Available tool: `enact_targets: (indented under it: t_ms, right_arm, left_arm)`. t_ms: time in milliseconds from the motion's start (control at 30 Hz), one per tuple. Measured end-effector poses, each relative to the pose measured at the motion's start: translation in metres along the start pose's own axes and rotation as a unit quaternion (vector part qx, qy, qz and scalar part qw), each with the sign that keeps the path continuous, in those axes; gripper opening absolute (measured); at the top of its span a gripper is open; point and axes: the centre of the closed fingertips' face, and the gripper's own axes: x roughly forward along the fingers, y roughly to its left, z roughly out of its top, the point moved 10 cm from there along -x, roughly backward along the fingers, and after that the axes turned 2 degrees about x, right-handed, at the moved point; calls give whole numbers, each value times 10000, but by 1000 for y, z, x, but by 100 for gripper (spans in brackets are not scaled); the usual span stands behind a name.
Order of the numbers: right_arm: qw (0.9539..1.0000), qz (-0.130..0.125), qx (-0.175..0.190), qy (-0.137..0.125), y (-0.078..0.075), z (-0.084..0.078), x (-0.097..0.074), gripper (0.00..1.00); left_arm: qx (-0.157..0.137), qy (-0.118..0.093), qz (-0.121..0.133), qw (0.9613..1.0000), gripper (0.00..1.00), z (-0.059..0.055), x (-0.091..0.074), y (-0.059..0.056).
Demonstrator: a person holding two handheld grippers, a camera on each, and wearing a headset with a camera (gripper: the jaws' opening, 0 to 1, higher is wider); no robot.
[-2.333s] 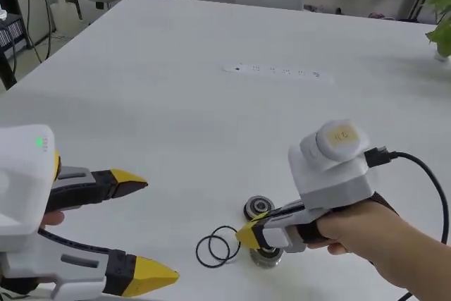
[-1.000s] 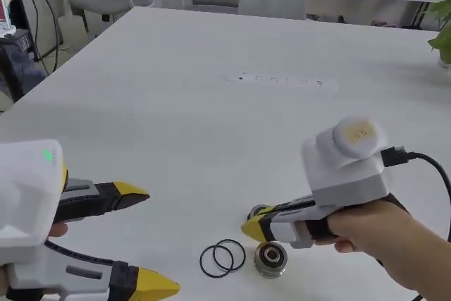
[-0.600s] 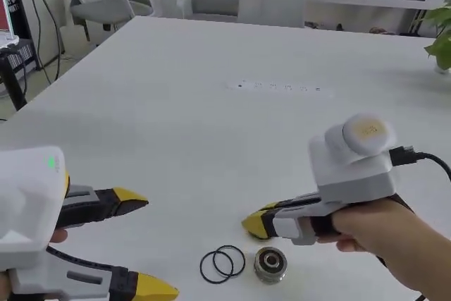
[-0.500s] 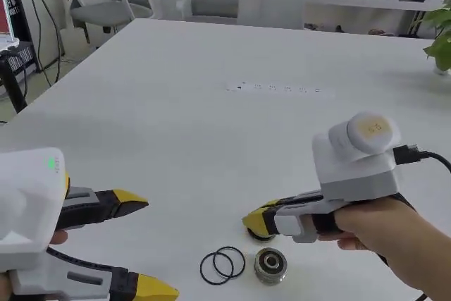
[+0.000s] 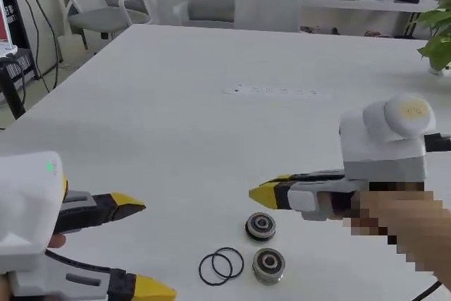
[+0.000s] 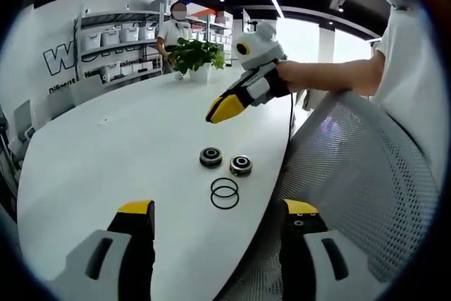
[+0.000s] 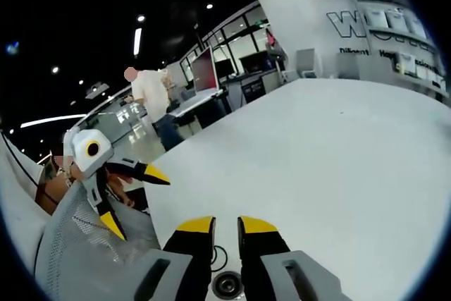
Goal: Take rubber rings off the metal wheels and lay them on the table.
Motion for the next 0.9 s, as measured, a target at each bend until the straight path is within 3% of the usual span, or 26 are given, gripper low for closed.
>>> enact_targets:
  t_ms: [133, 333, 500, 733, 900]
  right_arm:
    - [9999, -61, 62, -105, -7, 0, -7, 12]
    - [9996, -232, 135, -100, -17, -3, -13, 12]
    - [9992, -375, 128, -10, -25, -7, -14, 12]
    - [9987, -506, 54, 80, -32, -12, -17, 12]
    - [9980, -598, 163, 77, -42, -15, -20, 12]
  left_arm:
    - [-54, -197, -74, 9998, 72, 5, 0, 0]
    - [111, -157, -163, 9997, 76, 17, -1, 4]
    - [308, -444, -201, 9983, 77, 45, -2, 15]
    - [734, -592, -308, 9951, 77, 82, 10, 29]
    - [973, -607, -424, 9925, 77, 98, 21, 33]
